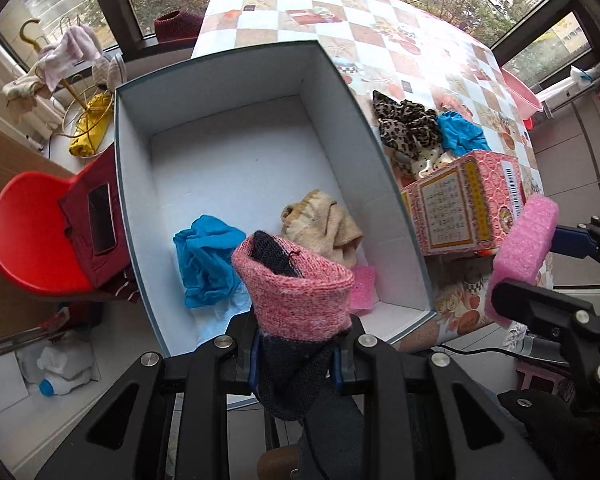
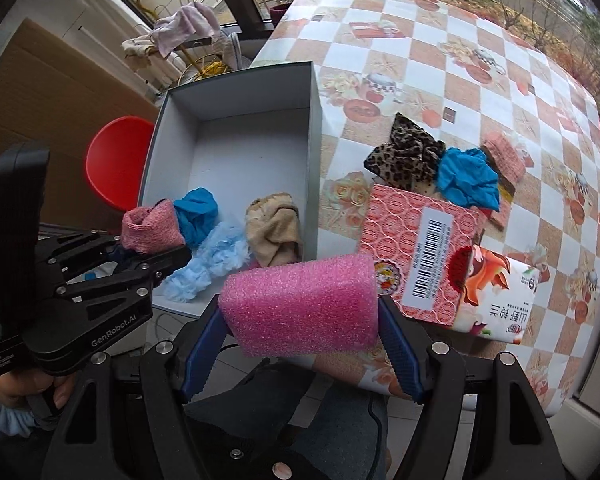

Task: Organize soft objects
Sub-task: 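Carry the pink-and-navy sock and pink sponge over the white box with both tools, then lower and open both tools to drop the sock and sponge into the box, then reach the left tool to the leopard-print scarf while the right tool reaches the striped pink glove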

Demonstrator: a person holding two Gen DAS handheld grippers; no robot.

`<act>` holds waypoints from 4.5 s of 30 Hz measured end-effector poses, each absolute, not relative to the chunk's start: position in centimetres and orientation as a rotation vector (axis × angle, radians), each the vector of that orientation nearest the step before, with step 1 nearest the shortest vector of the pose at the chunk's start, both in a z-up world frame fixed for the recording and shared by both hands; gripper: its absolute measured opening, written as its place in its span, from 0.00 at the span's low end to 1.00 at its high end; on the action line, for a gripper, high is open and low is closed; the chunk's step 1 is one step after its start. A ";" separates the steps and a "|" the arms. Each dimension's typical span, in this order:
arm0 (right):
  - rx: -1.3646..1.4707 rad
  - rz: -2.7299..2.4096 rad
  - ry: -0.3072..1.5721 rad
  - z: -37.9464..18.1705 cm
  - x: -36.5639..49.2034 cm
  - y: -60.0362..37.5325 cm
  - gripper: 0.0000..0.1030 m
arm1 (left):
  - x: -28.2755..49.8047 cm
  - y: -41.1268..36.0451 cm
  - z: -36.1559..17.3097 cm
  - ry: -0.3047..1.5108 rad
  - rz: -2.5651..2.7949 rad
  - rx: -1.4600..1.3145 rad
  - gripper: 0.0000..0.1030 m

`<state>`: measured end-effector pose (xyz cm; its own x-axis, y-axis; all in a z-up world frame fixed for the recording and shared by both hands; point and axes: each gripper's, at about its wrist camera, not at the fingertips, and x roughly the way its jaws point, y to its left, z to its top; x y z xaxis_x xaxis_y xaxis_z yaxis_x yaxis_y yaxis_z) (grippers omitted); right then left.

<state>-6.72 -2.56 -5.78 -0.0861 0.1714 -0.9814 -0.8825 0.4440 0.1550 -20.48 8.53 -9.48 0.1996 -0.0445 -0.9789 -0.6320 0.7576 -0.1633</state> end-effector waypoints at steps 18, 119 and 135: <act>-0.877 1.101 1.427 -10.4 -10.8 1.7 0.72 | -22.9 8.7 -13.9 1.411 0.505 -0.743 0.27; -0.743 1.085 1.264 -4.9 -5.2 0.8 1.00 | -16.2 11.7 -11.1 1.376 0.488 -0.810 0.99; -0.450 0.742 1.446 -7.9 11.0 -7.6 1.00 | -4.9 10.0 -8.7 1.420 0.394 -0.593 0.99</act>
